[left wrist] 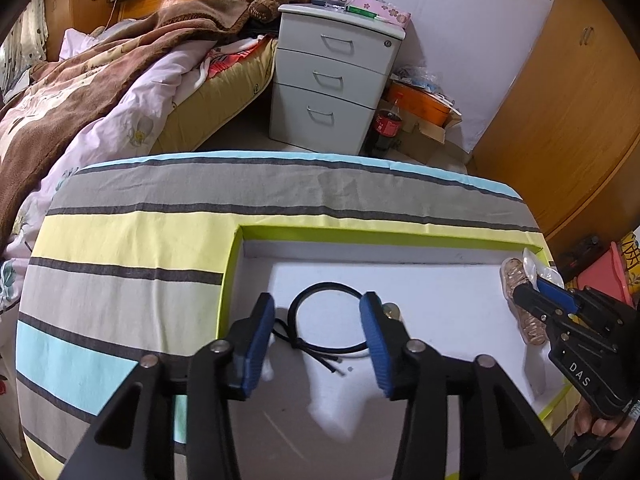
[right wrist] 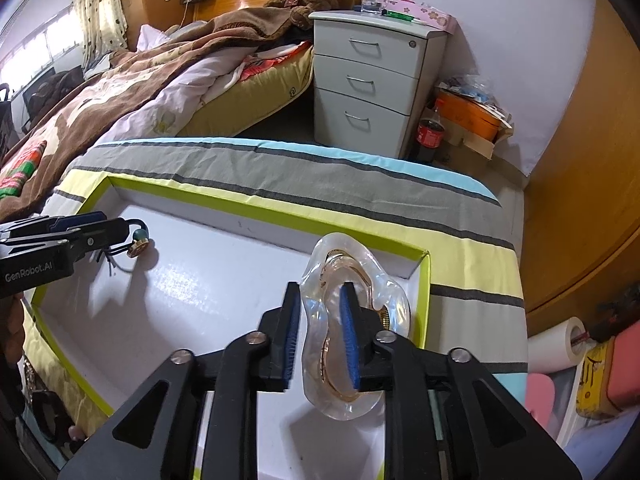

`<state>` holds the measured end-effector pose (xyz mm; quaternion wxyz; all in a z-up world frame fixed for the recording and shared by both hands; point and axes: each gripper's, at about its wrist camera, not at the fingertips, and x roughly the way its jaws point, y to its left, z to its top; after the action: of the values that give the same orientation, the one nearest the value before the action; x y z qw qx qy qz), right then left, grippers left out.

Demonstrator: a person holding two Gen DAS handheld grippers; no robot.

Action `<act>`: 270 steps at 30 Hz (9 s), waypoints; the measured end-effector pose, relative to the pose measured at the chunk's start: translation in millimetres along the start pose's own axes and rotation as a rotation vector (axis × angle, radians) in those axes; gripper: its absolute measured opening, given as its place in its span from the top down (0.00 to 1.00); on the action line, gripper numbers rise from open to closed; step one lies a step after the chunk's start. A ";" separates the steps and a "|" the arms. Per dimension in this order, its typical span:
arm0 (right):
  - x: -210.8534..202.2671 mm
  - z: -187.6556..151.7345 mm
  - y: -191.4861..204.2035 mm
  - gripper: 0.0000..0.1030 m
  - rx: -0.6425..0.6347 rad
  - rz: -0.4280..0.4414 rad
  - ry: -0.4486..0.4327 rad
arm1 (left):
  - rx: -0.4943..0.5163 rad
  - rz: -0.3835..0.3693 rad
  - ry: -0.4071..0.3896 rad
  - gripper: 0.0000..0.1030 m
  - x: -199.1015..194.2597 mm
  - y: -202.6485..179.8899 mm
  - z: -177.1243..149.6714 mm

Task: Organize jewelry
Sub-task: 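Lower the claw clip into the green tray and open the right gripper, then grasp the rose-gold rhinestone hair clip with the left gripper, then grasp the black band with the right gripper while the left gripper holds the rhinestone clip, then carry the rhinestone clip and black band over the green tray with both grippers, then open both grippers to drop the rhinestone clip and black band into the tray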

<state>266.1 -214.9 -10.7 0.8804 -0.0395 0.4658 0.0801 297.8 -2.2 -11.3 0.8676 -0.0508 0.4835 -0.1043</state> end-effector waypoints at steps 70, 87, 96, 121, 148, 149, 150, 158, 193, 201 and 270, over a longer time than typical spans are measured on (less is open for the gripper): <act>-137.9 -154.1 39.6 0.56 0.141 0.135 -0.206 | -0.116 0.224 -0.063 0.19 -103.5 58.7 -177.1; -137.9 -146.0 63.5 0.56 0.078 0.166 -0.214 | -0.025 0.256 -0.083 0.56 -106.1 60.5 -180.4; -132.7 -141.7 75.0 0.56 0.052 0.163 -0.196 | 0.100 0.231 -0.118 0.49 -95.1 50.0 -167.8; -105.3 -120.1 159.3 0.56 -0.193 0.360 -0.093 | 0.002 0.167 -0.179 0.67 -131.7 78.2 -175.6; -55.3 -120.3 235.8 0.92 -0.379 0.301 0.031 | -0.063 0.190 -0.196 0.67 -148.3 112.2 -184.2; -55.3 -120.3 235.5 0.94 -0.377 0.298 0.030 | -0.063 0.188 -0.195 0.67 -148.6 111.6 -184.2; -55.6 -120.5 236.0 0.95 -0.375 0.296 0.029 | -0.062 0.186 -0.195 0.67 -149.0 111.0 -184.1; -66.0 -121.1 229.9 0.96 -0.355 0.311 -0.002 | -0.044 0.180 -0.201 0.67 -156.4 99.8 -181.5; -122.2 -41.3 125.7 0.96 -0.204 0.234 -0.175 | 0.067 0.108 -0.269 0.67 -164.4 26.0 -106.7; -92.9 -12.0 93.9 0.95 -0.193 0.204 -0.130 | 0.086 0.071 -0.238 0.67 -133.5 2.1 -82.6; 24.4 32.2 96.2 0.85 -0.319 0.143 0.094 | 0.063 0.066 -0.030 0.49 -24.0 -12.9 -47.8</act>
<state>288.7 -113.0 -12.2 0.8321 -0.1493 0.4895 0.2136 243.2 -8.7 -14.1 0.8790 -0.0089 0.4682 -0.0900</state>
